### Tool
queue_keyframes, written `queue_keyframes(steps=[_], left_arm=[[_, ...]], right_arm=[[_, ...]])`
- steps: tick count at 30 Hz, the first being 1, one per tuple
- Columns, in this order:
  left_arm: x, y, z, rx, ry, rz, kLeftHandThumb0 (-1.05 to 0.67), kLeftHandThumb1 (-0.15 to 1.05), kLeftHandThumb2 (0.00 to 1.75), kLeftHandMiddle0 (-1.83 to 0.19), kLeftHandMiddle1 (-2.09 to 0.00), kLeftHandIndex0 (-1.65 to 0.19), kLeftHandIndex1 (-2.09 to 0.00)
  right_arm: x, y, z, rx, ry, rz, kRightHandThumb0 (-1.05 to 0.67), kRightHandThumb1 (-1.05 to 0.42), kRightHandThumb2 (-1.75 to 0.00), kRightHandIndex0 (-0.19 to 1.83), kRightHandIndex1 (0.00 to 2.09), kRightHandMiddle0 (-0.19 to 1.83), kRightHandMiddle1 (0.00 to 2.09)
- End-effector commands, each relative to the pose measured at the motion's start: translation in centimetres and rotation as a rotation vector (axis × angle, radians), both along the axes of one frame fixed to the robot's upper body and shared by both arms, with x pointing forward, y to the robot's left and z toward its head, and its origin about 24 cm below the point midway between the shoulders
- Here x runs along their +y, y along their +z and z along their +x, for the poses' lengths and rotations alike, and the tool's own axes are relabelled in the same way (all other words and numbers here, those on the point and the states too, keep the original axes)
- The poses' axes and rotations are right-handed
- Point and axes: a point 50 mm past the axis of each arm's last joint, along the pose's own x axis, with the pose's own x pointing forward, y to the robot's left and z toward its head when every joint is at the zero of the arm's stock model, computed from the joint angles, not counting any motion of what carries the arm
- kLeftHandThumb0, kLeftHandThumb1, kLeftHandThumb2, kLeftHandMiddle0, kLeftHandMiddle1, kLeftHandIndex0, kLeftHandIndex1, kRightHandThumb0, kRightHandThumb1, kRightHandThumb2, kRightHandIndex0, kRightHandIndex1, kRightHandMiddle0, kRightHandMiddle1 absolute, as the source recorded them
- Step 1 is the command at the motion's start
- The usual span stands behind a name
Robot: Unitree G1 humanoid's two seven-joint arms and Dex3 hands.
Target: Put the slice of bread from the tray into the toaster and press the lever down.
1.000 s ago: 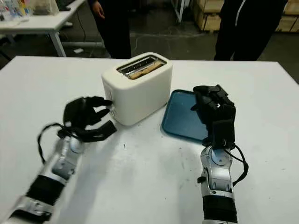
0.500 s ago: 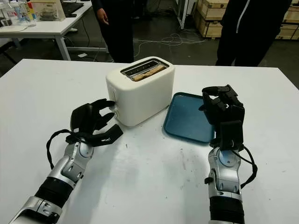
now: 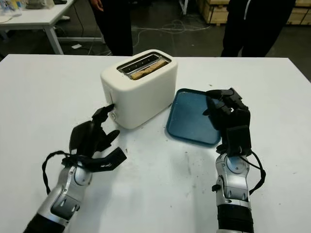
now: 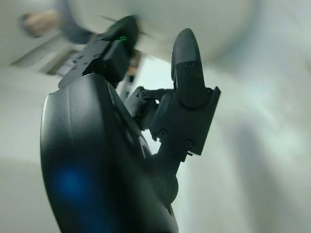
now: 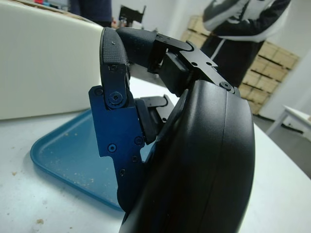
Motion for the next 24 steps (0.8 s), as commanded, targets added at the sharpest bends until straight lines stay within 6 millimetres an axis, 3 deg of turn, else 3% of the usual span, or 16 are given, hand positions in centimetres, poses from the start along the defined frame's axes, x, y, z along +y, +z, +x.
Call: queue_keyframes(steps=[1,3,7,9,10,13,15,17,19,24], left_arm=[[-0.4,1.2,0.2,-0.093,-0.017,-0.045,-0.27,0.68,0.81,-0.81,-1.74,-1.02,-0.14],[-0.3,1.5,0.3,-0.122,-0.017,-0.055,-0.27,0.67,0.82,-0.84,-1.74,-1.04,-0.14],[-0.3,2.2,0.4,-0.180,-0.026,-0.100,-0.29,0.69,0.86,-0.85,-1.75,-1.03,-0.13],[-0.2,2.7,0.2,-0.216,-0.047,-0.186,-0.31,0.74,0.80,-0.85,-1.75,-1.05,-0.14],[-0.1,3.0,0.2,-0.230,-0.062,-0.234,-0.35,0.83,0.66,-0.83,-1.75,-1.06,-0.16],[0.4,3.8,0.1,-0.246,-0.092,-0.349,-0.45,0.91,0.50,-0.76,-1.74,-1.07,-0.22],[1.0,4.2,0.3,-0.255,-0.105,-0.386,-0.50,0.92,0.45,-0.71,-1.72,-0.96,-0.44],[1.5,4.3,0.5,-0.249,-0.100,-0.413,-0.53,0.92,0.37,-0.63,-1.61,-0.74,-0.83],[1.8,4.1,0.5,-0.232,-0.085,-0.441,-0.55,0.92,0.31,-0.57,-1.58,-0.62,-1.00],[2.2,3.2,0.5,-0.236,-0.061,-0.527,-0.52,0.92,0.26,-0.54,-1.66,-0.44,-1.39]], right_arm=[[0.0,0.3,-0.2,-0.021,0.004,0.008,-0.57,-0.92,-0.18,0.68,1.74,0.91,0.39],[0.1,0.2,-0.3,-0.013,0.004,0.008,-0.57,-0.92,-0.18,0.67,1.74,0.98,0.29],[0.5,0.1,-0.3,0.001,0.007,0.025,-0.58,-0.92,-0.18,0.63,1.74,1.01,0.30],[0.8,-0.2,-0.1,0.005,0.030,0.037,-0.57,-0.92,-0.19,0.63,1.75,0.91,0.54],[0.9,-0.3,0.0,0.010,0.041,0.038,-0.57,-0.92,-0.20,0.65,1.75,0.82,0.82],[1.4,-0.8,0.3,0.042,0.060,0.053,-0.56,-0.92,-0.20,0.68,1.75,0.73,1.12],[1.7,-1.2,0.5,0.069,0.071,0.063,-0.56,-0.92,-0.20,0.68,1.74,0.70,1.16],[1.9,-1.5,0.7,0.080,0.071,0.063,-0.56,-0.92,-0.20,0.69,1.61,0.74,0.99],[2.1,-1.4,1.0,0.073,0.061,0.058,-0.54,-0.92,-0.21,0.70,1.50,0.78,0.84],[2.1,-0.5,1.6,0.029,0.011,0.032,-0.57,-0.92,-0.20,0.74,1.44,0.82,0.82]])
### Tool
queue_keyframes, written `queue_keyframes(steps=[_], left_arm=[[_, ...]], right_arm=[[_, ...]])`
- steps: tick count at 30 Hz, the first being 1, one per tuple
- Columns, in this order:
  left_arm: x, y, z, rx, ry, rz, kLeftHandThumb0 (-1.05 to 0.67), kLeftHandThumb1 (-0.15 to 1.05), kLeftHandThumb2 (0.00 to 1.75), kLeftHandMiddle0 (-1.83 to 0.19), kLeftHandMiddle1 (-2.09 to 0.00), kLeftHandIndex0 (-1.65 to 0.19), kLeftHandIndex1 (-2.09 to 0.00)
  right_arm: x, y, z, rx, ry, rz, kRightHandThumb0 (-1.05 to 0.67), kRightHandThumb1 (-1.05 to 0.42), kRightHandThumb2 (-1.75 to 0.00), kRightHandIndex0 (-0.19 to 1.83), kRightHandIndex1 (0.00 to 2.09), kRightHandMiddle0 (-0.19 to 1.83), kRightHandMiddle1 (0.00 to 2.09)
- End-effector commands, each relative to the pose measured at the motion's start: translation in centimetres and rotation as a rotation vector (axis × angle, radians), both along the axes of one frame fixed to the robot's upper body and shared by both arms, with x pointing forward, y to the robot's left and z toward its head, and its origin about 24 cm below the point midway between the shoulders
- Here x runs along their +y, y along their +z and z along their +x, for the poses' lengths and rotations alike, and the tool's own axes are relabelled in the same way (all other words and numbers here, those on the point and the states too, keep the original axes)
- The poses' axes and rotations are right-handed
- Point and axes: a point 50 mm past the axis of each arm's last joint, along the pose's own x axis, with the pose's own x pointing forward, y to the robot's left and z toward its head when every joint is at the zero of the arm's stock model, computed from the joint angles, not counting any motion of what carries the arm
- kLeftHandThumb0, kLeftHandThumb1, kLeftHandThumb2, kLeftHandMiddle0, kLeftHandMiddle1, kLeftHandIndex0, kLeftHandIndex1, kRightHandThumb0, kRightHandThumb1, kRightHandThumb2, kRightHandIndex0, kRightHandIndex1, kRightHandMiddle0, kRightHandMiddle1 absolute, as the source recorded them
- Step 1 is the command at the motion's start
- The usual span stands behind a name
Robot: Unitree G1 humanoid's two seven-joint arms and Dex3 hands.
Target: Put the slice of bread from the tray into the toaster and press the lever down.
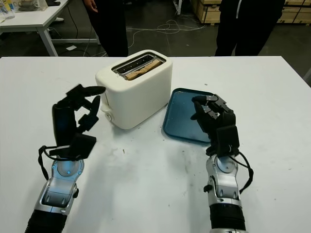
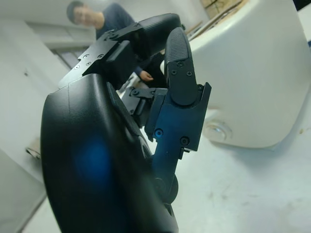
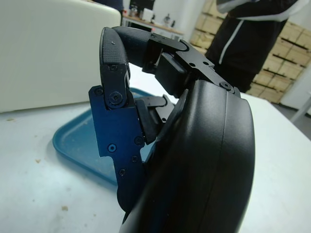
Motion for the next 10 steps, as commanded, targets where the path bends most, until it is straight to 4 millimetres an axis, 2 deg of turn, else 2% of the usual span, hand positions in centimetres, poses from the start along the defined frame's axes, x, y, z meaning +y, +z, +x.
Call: queue_keyframes(steps=[1,6,10], left_arm=[[0.1,-0.2,0.0,-0.017,0.015,-0.030,-0.52,0.92,0.27,-0.54,-1.69,-0.42,-1.44],[0.2,-1.1,-0.5,-0.022,0.076,-0.053,-0.54,0.92,0.36,-0.64,-1.74,-0.35,-1.70],[0.1,-1.3,-0.6,-0.018,0.090,-0.070,-0.54,0.92,0.37,-0.70,-1.75,-0.39,-1.74]], right_arm=[[0.1,0.9,0.4,-0.053,-0.022,0.001,-0.59,-0.92,-0.20,0.74,1.44,0.83,0.83],[0.0,1.6,0.4,-0.080,-0.040,-0.012,-0.56,-0.92,-0.20,0.74,1.43,0.83,0.82],[-0.1,1.6,0.2,-0.084,-0.042,-0.029,-0.54,-0.92,-0.22,0.72,1.46,0.82,0.82]])
